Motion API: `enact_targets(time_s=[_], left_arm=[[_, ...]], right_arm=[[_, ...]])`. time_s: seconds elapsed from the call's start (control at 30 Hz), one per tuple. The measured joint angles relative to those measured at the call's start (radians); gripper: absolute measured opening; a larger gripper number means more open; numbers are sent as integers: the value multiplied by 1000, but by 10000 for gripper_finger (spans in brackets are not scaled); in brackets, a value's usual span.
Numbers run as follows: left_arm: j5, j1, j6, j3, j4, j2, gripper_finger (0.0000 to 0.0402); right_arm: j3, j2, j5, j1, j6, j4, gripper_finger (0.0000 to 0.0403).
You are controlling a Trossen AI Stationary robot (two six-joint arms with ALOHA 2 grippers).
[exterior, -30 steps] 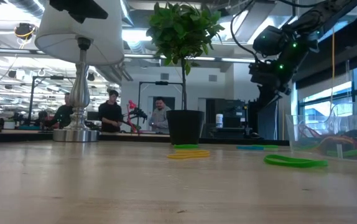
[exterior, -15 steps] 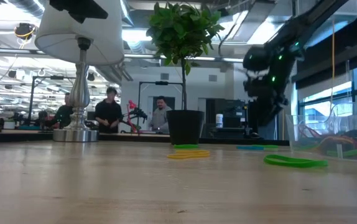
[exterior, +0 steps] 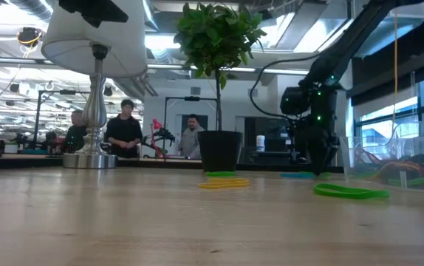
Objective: Pick and place rubber bands into bin
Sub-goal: Put the green rubber band into the transparent bin
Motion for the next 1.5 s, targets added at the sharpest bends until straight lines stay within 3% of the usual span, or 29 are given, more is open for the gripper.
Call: enact_targets(time_s=[0.3,0.43,0.67,0.93,1.07,1.27,1.5], left_arm=[[0,0,0,0,0,0,4],[0,0,0,0,1,0,6],[0,0,0,0,0,0,6],[0,0,0,0,1,0,4],[0,0,0,0,1,0,4],[0,0,-1,0,1,0,8],[8,0,-3,0,1,0,4]], right_arm=[[1,9,-10,1,-2,-45,12],[-17,-108,5,0,49,-178,8],[-5,-462,23,51,229,-350,2],[-13,-757,6,306,616,-597,1],[-49,-810,7,494,837,-619,1],[-148,-786,7,734,1114,-528,0],[-237,-698,7,893,1288,-338,0]])
